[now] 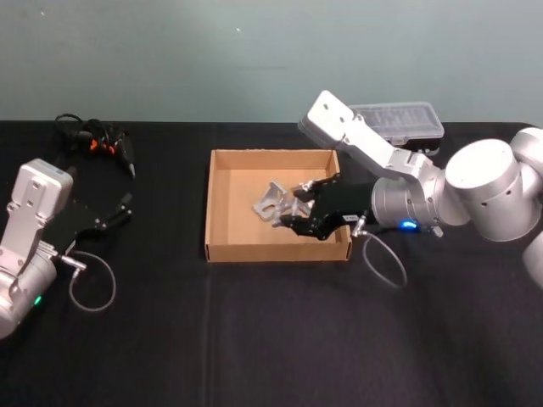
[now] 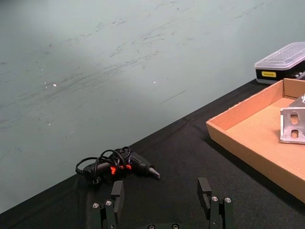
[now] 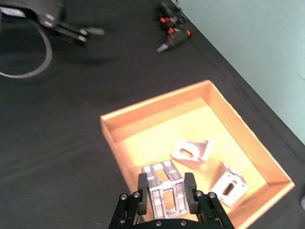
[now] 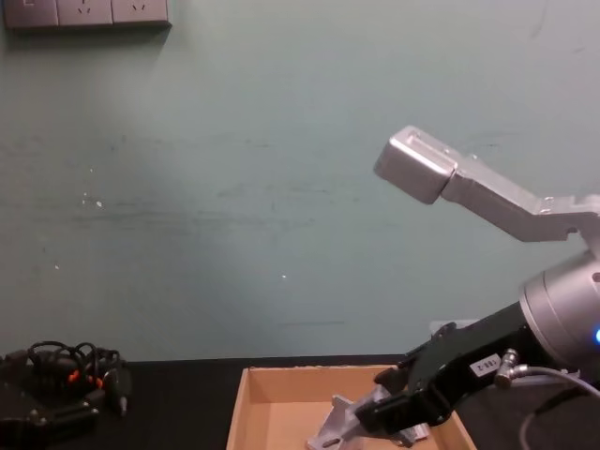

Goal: Use one hand to pick up the angle iron from the table and place it into the box.

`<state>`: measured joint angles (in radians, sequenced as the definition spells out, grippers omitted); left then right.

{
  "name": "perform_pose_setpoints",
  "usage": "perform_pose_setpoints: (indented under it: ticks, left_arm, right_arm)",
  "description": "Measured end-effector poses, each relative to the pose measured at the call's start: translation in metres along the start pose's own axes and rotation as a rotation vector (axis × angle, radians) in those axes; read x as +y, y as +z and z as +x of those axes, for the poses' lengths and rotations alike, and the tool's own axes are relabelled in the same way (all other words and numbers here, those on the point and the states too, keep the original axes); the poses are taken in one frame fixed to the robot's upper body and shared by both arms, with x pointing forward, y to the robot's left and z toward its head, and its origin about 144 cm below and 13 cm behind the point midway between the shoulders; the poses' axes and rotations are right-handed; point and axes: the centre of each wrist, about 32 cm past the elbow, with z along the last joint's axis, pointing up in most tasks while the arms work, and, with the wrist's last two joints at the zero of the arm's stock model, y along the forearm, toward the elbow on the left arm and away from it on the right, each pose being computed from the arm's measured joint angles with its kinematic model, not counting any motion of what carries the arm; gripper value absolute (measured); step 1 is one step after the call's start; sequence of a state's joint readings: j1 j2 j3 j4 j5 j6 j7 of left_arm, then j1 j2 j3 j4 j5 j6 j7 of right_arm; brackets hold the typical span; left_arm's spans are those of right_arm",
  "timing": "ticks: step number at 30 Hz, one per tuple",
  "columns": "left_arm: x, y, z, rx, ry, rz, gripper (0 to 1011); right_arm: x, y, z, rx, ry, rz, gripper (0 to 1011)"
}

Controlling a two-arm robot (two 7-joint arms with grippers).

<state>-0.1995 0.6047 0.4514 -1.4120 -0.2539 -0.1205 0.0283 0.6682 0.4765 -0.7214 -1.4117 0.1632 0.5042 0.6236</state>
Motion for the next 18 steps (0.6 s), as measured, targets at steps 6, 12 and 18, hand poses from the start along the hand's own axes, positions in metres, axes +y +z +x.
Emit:
perform_pose_setpoints:
  ticks: [6, 12, 18]
  left_arm:
    - [0.0, 0.0, 0.0, 0.0, 0.0, 0.0, 1011]
    - [0.0, 0.0, 0.0, 0.0, 0.0, 0.0, 1011]
    - [0.0, 0.0, 0.0, 0.0, 0.0, 0.0, 1011]
  right_arm:
    - [0.008, -0.003, 0.01, 0.005, -0.036, -0.041, 468]
    - [0.015, -0.007, 0.016, 0.01, -0.053, -0.072, 468]
    - [0.021, -0.01, 0.02, 0.02, -0.052, -0.083, 469]
